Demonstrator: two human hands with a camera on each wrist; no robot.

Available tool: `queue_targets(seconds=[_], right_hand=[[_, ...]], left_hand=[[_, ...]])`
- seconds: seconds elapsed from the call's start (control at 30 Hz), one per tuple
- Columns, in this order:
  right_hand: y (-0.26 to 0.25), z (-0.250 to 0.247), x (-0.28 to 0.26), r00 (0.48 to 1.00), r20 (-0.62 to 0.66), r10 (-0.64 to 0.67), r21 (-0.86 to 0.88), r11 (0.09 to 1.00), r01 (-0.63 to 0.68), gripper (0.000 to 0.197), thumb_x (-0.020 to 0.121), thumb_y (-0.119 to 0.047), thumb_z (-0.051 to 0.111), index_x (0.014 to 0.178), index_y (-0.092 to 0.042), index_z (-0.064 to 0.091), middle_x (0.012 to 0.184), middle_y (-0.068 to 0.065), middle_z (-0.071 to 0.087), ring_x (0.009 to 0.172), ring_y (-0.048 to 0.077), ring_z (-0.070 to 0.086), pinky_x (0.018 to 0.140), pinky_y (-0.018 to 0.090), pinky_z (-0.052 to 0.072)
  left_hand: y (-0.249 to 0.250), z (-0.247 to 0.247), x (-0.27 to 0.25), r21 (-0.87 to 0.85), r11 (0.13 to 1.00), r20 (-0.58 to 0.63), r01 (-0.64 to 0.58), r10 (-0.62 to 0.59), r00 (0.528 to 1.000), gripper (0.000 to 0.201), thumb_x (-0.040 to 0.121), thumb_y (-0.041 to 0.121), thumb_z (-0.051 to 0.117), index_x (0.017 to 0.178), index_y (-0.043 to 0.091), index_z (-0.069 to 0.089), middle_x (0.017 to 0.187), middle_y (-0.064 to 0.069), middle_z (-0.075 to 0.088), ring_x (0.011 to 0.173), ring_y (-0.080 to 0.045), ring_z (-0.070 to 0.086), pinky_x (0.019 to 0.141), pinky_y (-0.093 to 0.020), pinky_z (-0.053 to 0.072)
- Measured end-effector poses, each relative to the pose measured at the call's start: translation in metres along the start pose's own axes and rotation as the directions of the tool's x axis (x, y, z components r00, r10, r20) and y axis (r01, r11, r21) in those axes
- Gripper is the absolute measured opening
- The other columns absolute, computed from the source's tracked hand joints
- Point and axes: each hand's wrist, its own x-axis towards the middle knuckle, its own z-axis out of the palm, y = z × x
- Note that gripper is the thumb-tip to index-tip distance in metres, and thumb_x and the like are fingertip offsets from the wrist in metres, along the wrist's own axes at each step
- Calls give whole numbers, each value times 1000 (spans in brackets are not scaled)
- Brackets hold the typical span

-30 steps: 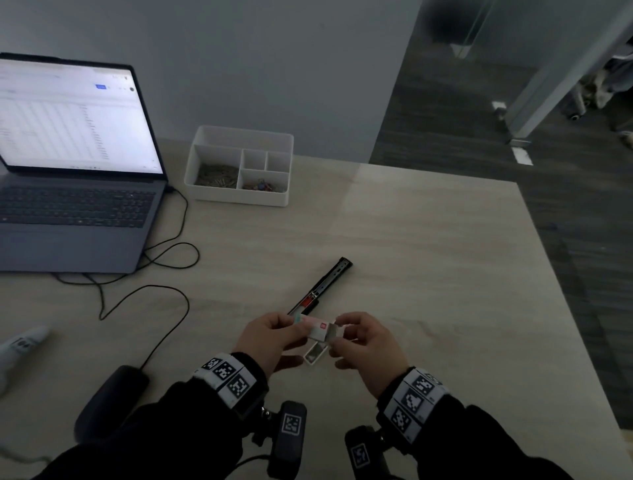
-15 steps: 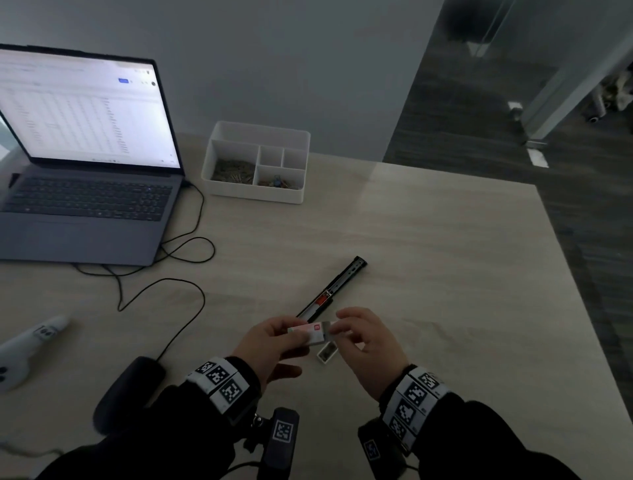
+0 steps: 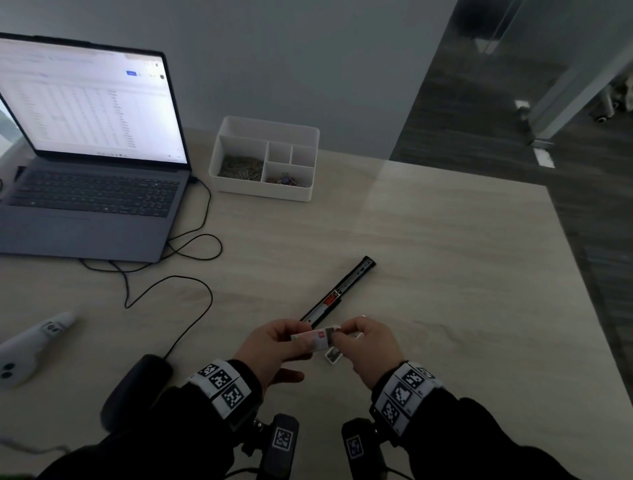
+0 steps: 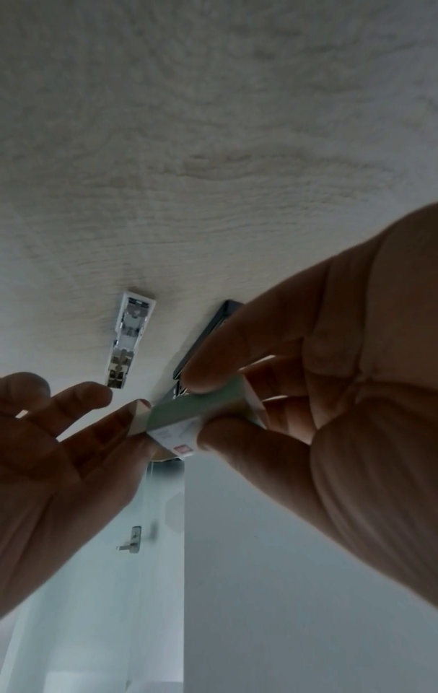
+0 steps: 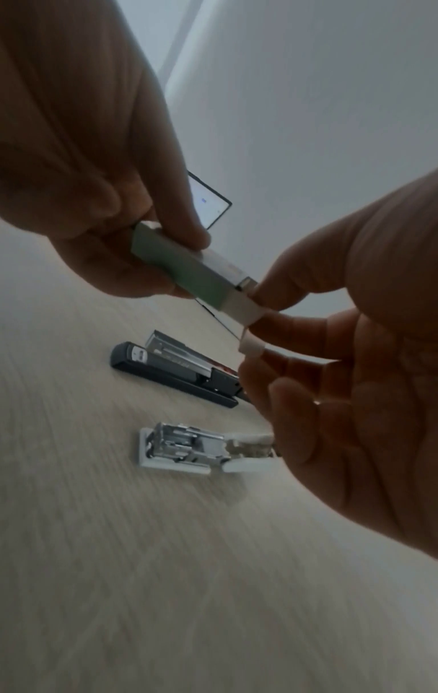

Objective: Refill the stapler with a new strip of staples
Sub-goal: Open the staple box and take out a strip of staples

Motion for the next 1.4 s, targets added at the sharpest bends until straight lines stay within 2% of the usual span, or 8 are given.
queue_targets(seconds=[0.13,0.33,0.57,0.7,0.83,0.97,1.17,1.4], right_hand=[[1,7,3,998,-3,60,27,998,-60,10,69,-30,72,64,-26,65,61,-4,59,49,14,51,50,27,45],[0,8,3,998,-19,58,75,996,-56,4,69,-31,68,68,-29,64,66,-4,61,53,15,53,52,33,49],[-4,-12,6,989,-27,149,272,953,-136,9,85,-9,64,77,-8,60,74,10,75,61,20,69,55,35,59],[12,-22,10,990,-33,134,238,963,-122,13,86,-7,59,78,-16,57,75,9,68,58,19,63,54,38,56],[22,-27,6,991,48,128,104,986,-132,19,92,-12,51,86,-28,59,76,2,62,54,15,56,44,27,48],[29,-23,3,984,123,132,82,986,-142,22,89,-9,54,79,-26,63,74,3,63,53,14,59,44,27,49],[28,-18,3,975,112,191,286,934,-215,11,89,-8,64,78,-6,67,68,9,61,59,19,62,60,36,60],[31,-14,5,972,128,195,301,926,-226,9,79,0,74,83,-7,69,73,11,67,63,19,66,59,33,58]], left_hand=[[-5,0,1,33,999,0,5,-5,1000,23,76,17,81,97,14,73,87,-3,74,81,-17,73,57,-32,57],[-7,-6,5,25,999,-20,33,-32,999,29,76,21,81,101,14,70,98,-5,73,86,-18,74,57,-31,56],[-6,-14,10,-21,998,-37,52,-52,998,28,77,22,80,102,16,70,106,-7,72,93,-22,72,57,-31,56],[-4,-16,13,-32,998,-40,46,-47,998,31,79,21,78,107,13,68,106,-8,72,89,-20,71,56,-30,56],[-6,-16,15,-43,998,-36,52,-53,998,27,82,18,75,108,14,67,103,-7,71,86,-19,71,55,-31,57],[-9,-15,17,-55,997,-34,62,-64,997,23,82,15,74,105,15,68,102,-9,72,86,-20,71,54,-32,56],[-9,-15,18,-53,997,-37,55,-57,998,22,83,15,73,105,16,69,103,-8,72,87,-21,71,55,-33,56],[-10,-15,16,-73,996,-36,55,-58,998,23,83,15,72,106,15,68,104,-9,72,87,-21,71,57,-34,58]])
